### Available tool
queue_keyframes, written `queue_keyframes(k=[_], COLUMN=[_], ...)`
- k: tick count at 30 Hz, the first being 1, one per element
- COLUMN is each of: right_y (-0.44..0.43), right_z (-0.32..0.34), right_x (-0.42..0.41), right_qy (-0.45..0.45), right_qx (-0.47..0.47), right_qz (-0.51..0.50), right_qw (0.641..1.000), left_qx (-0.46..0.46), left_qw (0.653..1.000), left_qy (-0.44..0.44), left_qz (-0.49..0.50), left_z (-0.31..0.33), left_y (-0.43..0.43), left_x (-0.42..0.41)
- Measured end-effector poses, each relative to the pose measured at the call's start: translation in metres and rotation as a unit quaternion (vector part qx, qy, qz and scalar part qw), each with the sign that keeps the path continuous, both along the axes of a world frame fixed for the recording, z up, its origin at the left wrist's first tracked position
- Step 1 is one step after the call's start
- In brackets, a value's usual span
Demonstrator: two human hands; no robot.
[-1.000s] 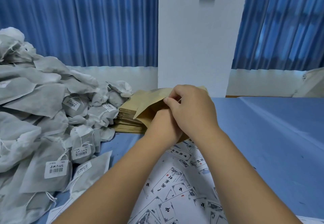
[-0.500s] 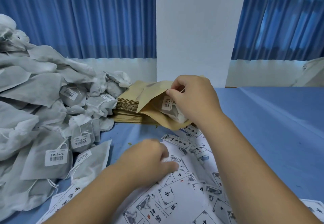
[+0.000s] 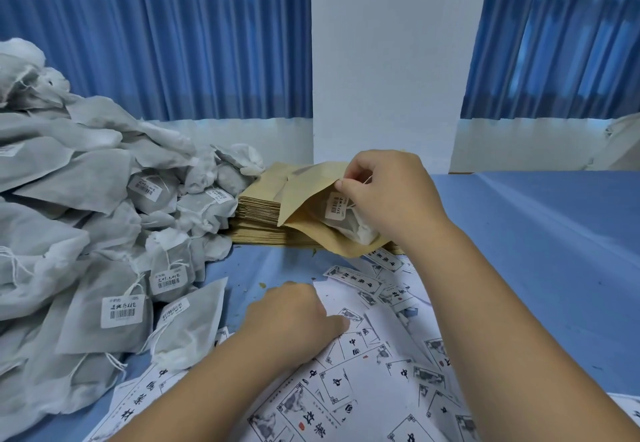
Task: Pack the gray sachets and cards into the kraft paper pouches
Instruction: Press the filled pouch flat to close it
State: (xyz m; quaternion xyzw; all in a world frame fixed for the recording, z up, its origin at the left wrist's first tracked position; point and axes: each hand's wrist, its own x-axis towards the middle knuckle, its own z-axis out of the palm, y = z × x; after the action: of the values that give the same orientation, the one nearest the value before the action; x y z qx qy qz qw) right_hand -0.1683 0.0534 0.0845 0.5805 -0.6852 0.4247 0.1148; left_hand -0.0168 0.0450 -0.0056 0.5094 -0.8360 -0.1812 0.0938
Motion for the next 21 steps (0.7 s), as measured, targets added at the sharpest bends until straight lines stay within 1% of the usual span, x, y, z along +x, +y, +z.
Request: queue_keyframes(k=[3, 5, 7, 9, 12, 16, 21], right_y=[0.0, 0.0, 0.0, 0.0, 0.001, 0.002, 0.005], right_z=[-0.001, -0.001, 0.0, 0.0, 0.001, 0.002, 0.004], right_x=[0.001, 0.0, 0.0, -0.001, -0.002, -0.003, -0.003], right_qy=[0.005, 0.006, 0.004, 0.0, -0.006, -0.01, -0.024], right_qx=[0.002, 0.002, 0.004, 0.006, 0.005, 0.004, 0.01], right_qz=[0.003, 0.001, 0.001, 0.002, 0.002, 0.009, 0.022], right_qw=[1.0, 1.0, 1.0, 1.0, 1.0, 1.0, 0.999], left_qx=[0.011, 0.028, 0.059, 0.089, 0.111, 0.149, 0.177], left_qw=[1.0, 0.999, 0.997, 0.99, 0.977, 0.958, 0.944], left_qy=[-0.019, -0.011, 0.034, 0.105, 0.181, 0.241, 0.275], left_qz=[-0.013, -0.02, -0.017, -0.01, -0.012, -0.036, -0.044], left_z=[0.003, 0.002, 0.0, -0.001, 0.0, 0.004, 0.012], left_y=[0.002, 0.001, 0.0, -0.001, -0.001, 0.001, 0.002], left_x=[-0.001, 0.0, 0.001, 0.001, -0.001, -0.002, 0.001])
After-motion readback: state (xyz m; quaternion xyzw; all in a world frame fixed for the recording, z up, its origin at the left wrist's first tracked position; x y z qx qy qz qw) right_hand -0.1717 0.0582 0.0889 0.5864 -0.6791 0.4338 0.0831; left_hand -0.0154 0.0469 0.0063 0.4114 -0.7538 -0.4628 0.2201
